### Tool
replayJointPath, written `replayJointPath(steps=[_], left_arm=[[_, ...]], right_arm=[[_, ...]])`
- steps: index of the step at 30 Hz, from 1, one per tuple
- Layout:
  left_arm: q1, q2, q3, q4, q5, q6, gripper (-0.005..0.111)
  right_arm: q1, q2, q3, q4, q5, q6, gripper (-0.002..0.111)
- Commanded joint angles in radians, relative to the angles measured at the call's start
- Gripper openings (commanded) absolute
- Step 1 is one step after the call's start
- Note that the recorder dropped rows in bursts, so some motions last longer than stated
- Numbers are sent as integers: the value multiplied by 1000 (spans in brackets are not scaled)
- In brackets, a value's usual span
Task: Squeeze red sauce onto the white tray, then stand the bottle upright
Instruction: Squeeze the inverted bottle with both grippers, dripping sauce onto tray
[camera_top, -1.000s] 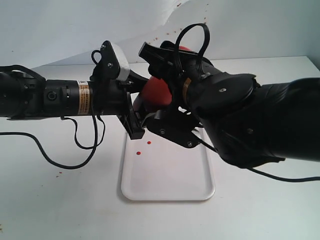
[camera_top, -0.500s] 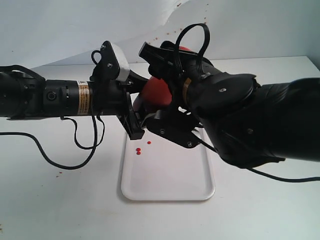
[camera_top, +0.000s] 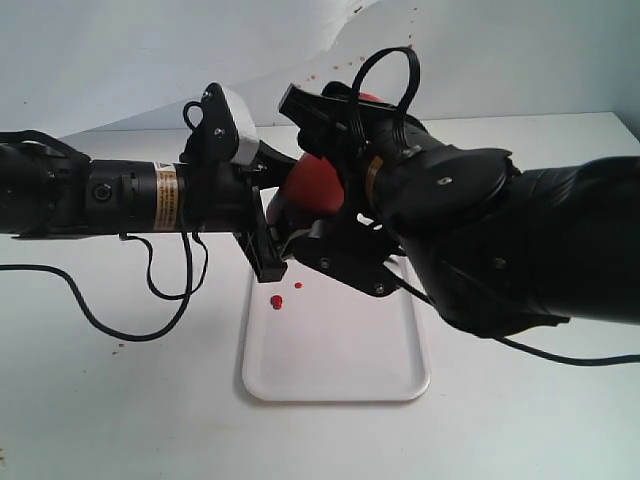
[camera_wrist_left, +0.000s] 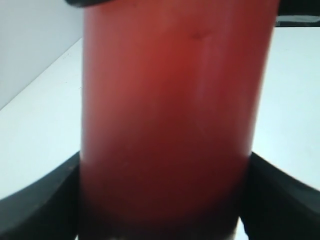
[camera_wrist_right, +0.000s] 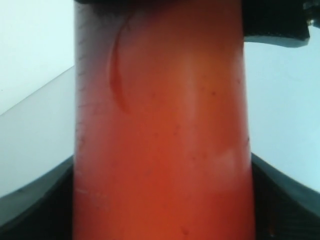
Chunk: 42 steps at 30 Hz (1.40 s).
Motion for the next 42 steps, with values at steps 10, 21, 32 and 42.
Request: replayJointPath(steps=[10,21,32,42], left_arm=[[-2,-3,-5,92,3,-7,89],[-2,-3,-5,92,13,-5,89],[-2,-3,-5,92,13,-5,89],[-2,-3,-5,88,13,-5,43]], right_arm=[[3,-14,-7,-37,38,11,0],[3,-14,-7,-37,38,9,0],[3,-14,-7,-37,38,9,0],[3,-14,-7,-37,35,9,0]])
